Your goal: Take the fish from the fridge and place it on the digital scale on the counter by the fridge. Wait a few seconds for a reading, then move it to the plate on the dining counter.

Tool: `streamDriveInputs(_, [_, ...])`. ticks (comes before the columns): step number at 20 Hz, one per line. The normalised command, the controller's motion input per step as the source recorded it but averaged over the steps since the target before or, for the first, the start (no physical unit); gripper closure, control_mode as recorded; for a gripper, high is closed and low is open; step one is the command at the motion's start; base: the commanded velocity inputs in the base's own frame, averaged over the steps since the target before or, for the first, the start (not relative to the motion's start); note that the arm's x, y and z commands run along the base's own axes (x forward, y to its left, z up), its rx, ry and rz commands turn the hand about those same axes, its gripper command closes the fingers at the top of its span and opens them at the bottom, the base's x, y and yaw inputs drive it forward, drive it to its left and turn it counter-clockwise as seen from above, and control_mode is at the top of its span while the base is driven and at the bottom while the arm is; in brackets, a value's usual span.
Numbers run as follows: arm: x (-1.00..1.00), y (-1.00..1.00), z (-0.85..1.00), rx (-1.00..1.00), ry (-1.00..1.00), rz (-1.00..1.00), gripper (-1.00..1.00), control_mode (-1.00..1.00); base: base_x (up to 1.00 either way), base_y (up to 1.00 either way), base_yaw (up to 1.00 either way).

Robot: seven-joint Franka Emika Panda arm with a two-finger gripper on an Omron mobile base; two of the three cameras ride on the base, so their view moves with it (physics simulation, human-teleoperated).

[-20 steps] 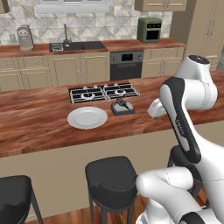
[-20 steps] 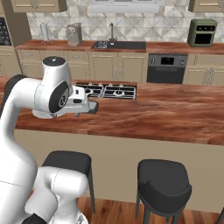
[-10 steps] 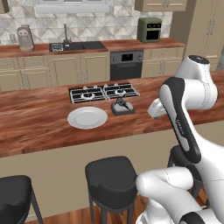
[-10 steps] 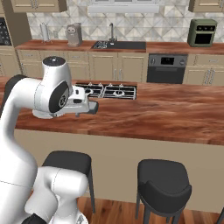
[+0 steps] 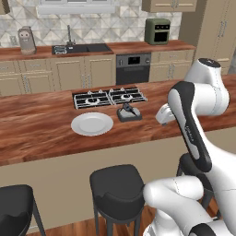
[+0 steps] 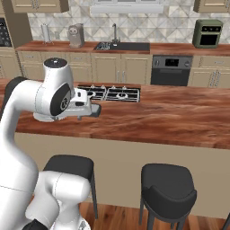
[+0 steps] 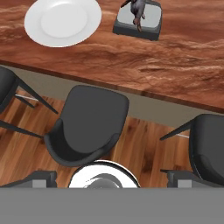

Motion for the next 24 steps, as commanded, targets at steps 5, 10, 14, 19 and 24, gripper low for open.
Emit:
streamDriveInputs(5, [0.0,0.0,0.0,0.0,0.0,0.0,-1.0,-1.0,0.0,0.0,0.0])
streamDriveInputs(10, [0.0,0.0,0.0,0.0,0.0,0.0,-1.0,-1.0,0.0,0.0,0.0])
streamDriveInputs(14, [0.0,0.0,0.0,0.0,0.0,0.0,-1.0,-1.0,0.0,0.0,0.0])
streamDriveInputs(19, [0.0,0.0,0.0,0.0,0.0,0.0,-1.0,-1.0,0.0,0.0,0.0])
streamDriveInputs(24, [0.0,0.0,0.0,0.0,0.0,0.0,-1.0,-1.0,0.0,0.0,0.0])
